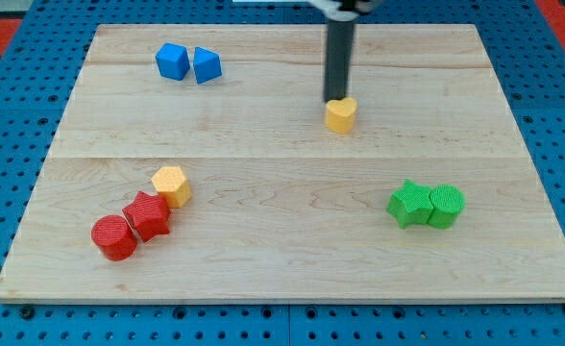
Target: Push the yellow heart diagonally right to the yellow hexagon
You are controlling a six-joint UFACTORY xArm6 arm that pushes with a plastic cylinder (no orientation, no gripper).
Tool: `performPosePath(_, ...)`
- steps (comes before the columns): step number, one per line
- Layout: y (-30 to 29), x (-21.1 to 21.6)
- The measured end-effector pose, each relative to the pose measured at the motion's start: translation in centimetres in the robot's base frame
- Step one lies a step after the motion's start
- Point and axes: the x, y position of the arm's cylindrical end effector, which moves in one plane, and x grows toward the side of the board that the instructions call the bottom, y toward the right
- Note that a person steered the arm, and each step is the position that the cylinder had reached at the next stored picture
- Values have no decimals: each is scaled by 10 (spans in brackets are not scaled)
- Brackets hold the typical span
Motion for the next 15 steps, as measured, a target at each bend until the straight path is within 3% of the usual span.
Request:
performPosePath(3, 129, -13)
performPosePath(4, 128, -10)
performPosePath(7, 57, 57)
performPosePath(8, 42, 37)
performPosePath(9, 65, -7)
performPosePath(10, -13, 14)
performPosePath(11, -48, 36)
performPosePath(13, -8, 19)
performPosePath(14, -21, 61)
performPosePath(15, -33, 71)
